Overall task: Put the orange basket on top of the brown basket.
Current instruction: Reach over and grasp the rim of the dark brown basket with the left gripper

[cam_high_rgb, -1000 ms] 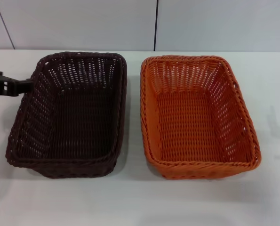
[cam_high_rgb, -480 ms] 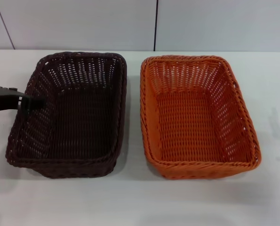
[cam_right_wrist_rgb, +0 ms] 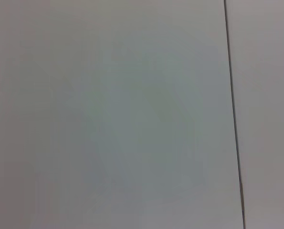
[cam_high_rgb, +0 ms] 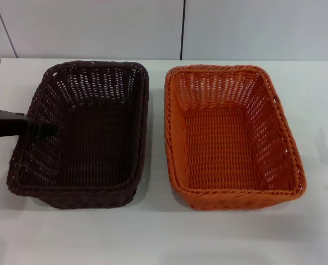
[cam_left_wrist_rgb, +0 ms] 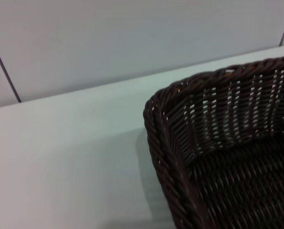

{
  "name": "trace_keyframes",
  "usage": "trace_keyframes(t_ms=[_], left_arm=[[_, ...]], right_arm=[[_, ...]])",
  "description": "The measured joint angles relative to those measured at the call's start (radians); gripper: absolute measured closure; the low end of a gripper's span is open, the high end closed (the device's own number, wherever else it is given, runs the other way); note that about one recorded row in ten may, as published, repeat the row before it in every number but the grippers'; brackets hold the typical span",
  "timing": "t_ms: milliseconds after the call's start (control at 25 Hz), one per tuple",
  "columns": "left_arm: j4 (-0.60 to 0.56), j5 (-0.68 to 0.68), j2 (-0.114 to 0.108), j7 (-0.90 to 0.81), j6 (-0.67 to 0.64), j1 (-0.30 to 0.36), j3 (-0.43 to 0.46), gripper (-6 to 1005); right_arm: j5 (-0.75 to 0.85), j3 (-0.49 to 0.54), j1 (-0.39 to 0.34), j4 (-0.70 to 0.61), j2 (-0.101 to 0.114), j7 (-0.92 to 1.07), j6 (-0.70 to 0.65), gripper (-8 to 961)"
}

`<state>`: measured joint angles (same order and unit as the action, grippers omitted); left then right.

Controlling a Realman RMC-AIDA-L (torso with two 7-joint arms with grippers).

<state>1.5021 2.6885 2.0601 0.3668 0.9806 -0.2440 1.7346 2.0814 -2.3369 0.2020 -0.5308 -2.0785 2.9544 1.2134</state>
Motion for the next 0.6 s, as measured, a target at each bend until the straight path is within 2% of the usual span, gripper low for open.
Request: trace_keyframes(t_ms=[320,600], left_arm=[[-0.129,0.011,0.000,0.001,-0.030,-0.063,0.002,232],[-0.135,0.006,0.002,-0.007,-0.030,-0.074,0.002,238]], right_arm=[[0.001,0.000,-0.002,0.002,0.000,0.000,0.002,242],[0.003,0.007,0.001,0.002,0.000,0.000,0.003,242]])
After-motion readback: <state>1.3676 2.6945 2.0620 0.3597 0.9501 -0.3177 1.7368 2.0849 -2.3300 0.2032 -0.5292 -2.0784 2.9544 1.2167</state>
